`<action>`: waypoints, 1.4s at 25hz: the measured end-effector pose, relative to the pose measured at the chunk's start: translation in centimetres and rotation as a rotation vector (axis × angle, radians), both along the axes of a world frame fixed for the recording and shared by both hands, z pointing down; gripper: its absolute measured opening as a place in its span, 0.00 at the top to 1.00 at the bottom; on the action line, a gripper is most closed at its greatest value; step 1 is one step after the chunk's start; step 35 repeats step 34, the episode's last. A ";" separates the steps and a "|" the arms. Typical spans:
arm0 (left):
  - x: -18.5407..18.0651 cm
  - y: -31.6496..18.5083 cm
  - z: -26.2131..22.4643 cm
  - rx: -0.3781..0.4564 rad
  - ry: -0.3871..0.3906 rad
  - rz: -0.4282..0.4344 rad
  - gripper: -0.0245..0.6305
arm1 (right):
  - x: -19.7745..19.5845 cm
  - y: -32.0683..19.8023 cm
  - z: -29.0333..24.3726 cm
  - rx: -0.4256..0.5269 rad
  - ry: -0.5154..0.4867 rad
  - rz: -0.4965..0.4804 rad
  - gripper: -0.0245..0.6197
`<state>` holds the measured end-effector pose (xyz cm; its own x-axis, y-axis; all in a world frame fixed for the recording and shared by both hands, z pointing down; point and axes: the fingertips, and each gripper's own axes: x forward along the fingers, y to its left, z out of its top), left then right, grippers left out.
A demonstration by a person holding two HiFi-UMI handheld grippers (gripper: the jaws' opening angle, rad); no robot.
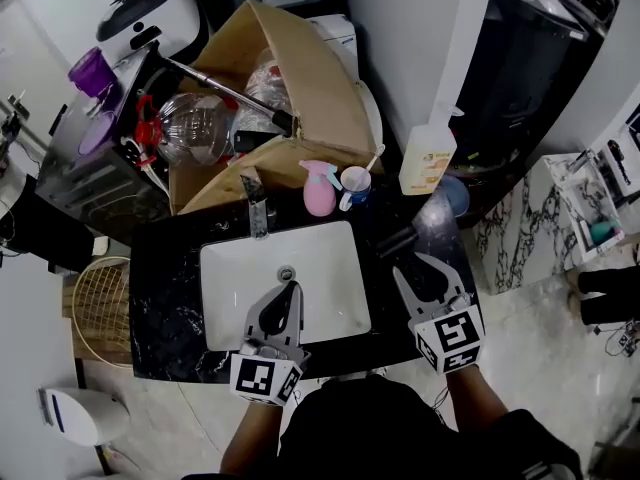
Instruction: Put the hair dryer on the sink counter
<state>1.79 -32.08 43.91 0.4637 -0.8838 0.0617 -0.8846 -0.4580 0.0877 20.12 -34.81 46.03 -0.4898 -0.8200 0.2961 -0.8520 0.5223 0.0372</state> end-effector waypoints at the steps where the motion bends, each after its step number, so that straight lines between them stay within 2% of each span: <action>1: 0.1 0.0 -0.2 0.006 0.000 0.003 0.97 | -0.3 0.2 -0.6 0.023 -0.019 -0.004 0.80; 7: 0.8 -0.2 -0.1 0.008 0.010 0.015 0.97 | -1.7 1.3 -2.2 0.107 -0.110 -0.007 0.96; 13: 0.7 -0.1 -0.1 0.014 0.001 0.024 0.97 | -2.0 1.8 -3.1 0.124 -0.052 -0.010 0.96; 21: 0.7 0.3 -0.1 0.005 0.010 0.023 0.97 | -1.4 2.0 -3.9 0.179 -0.074 0.013 0.96; 27: 0.7 0.9 0.2 -0.003 -0.006 0.033 0.97 | -1.0 2.2 -2.2 0.110 -0.024 0.023 0.96; 35: 0.7 1.2 0.4 -0.004 -0.033 0.029 0.97 | -0.7 2.6 -1.1 0.071 -0.002 0.025 0.96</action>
